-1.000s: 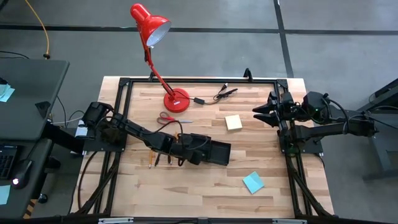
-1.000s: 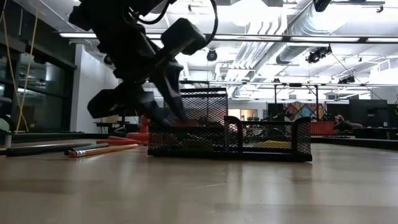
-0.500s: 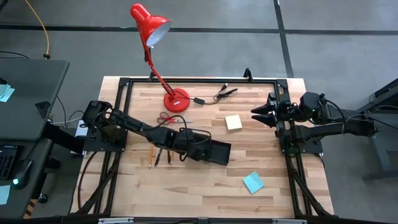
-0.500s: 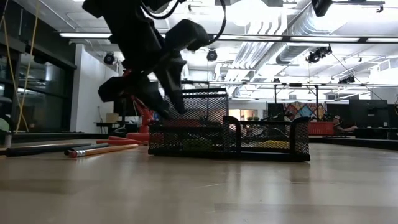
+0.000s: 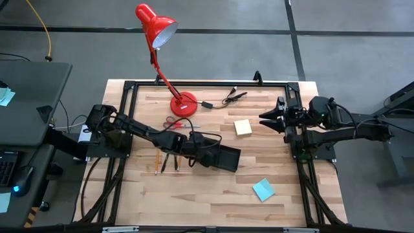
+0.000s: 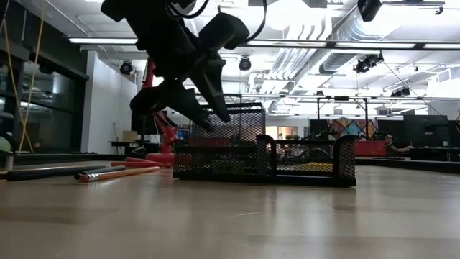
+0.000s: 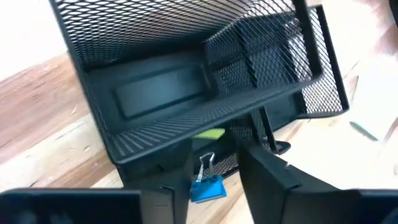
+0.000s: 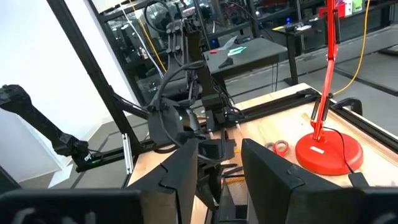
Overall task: Pick and place office supplies into organizer
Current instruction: Put the blue binder clip into the black desk organizer
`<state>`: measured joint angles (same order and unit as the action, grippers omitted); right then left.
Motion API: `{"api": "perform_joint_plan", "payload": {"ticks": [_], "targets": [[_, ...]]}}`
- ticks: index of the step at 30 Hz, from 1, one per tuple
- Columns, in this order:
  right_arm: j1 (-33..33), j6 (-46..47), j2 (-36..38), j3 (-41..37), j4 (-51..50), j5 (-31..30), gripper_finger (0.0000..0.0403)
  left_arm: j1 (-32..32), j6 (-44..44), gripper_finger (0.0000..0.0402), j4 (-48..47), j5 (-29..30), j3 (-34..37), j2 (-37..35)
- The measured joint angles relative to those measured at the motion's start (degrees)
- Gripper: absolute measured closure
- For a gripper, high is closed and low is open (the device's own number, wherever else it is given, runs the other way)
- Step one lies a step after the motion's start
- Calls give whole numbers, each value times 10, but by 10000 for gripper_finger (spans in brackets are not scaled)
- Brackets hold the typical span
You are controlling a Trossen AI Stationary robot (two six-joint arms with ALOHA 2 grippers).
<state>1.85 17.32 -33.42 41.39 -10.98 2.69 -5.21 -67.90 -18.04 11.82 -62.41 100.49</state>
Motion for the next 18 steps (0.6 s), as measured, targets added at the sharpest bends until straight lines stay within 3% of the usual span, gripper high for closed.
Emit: {"api": "perform_joint_plan", "payload": {"ticks": [5,7,9,15,17,18], "targets": [[0,4,0,0,-1,8,281,0,-22,212,0,-7,0,4],[0,5,0,0,-3,9,281,4,-32,187,24,-39,0,4],[0,6,0,0,-5,10,281,2,21,165,11,-44,-3,4],[0,6,0,0,-7,14,281,13,-8,121,15,-151,-3,15],[0,7,0,0,-9,14,281,7,47,113,8,-110,-11,14],[0,7,0,0,-9,14,281,9,23,109,-12,-121,-11,12]]}}
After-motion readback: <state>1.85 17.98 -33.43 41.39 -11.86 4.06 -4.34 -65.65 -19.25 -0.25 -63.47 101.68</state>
